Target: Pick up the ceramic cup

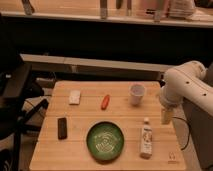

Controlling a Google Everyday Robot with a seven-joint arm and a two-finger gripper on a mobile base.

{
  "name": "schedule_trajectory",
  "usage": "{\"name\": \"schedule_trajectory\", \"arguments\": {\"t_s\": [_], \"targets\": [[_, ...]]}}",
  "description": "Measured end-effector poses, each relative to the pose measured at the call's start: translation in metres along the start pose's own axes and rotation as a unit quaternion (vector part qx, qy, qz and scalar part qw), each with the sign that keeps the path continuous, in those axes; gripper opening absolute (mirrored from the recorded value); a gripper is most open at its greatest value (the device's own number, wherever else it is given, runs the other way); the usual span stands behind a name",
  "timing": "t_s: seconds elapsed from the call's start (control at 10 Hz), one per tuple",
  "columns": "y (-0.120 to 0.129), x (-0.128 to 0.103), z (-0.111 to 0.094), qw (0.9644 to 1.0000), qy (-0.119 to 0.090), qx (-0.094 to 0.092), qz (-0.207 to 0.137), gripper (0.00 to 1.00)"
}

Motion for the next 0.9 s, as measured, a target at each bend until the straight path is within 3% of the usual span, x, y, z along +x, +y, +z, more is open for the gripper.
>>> {"name": "schedule_trajectory", "arguments": {"t_s": [0.9], "targets": [[-0.0025, 0.0004, 0.0001, 1.0000, 0.001, 0.002, -0.003, 0.80]]}}
